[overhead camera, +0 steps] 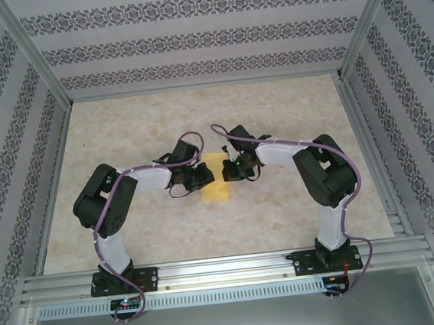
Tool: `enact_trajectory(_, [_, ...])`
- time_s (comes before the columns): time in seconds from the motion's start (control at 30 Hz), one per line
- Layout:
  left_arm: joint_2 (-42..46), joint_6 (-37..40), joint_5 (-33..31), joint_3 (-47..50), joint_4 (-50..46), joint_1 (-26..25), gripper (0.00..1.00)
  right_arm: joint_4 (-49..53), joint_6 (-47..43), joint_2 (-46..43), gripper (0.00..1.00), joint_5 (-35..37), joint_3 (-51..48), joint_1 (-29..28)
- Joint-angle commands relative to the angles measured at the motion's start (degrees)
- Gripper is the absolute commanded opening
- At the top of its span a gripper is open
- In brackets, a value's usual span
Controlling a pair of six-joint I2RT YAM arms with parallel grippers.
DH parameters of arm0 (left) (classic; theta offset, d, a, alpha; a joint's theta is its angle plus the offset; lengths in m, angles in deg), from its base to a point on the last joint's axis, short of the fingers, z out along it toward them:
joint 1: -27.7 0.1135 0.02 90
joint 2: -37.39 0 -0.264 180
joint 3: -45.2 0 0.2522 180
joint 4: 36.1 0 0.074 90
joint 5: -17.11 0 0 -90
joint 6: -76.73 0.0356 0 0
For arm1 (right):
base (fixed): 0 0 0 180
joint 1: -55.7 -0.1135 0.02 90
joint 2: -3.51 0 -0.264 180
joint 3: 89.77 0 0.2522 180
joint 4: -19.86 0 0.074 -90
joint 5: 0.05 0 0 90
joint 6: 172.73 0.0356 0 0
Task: Fold a paper plane with a square sheet of paper (pick it up from the middle)
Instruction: Fold the triangle a second time at the center of the table.
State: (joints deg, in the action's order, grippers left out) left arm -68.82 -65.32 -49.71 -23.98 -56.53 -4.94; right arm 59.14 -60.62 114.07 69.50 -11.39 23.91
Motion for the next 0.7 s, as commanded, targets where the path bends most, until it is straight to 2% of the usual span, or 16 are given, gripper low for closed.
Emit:
enact_trajectory(0.0, [0.0,0.1,-3.5,2.1,-0.9,1.1,0.13,6.3,-1.6,8.7,0.05,12.0,-4.3,-0.4])
enact_trajectory(0.27, [2.1,-2.4,-5.8,4.8,1.6,4.0,0.15,7.1,-2.2,9.1,0.05,14.7,-4.5,-0.5])
enact_trajectory(0.67, [-0.1,1.5,-5.2,0.0,-1.0,7.0,0.19,6.6,-1.7,9.0,0.05,14.7,-4.8,-0.9])
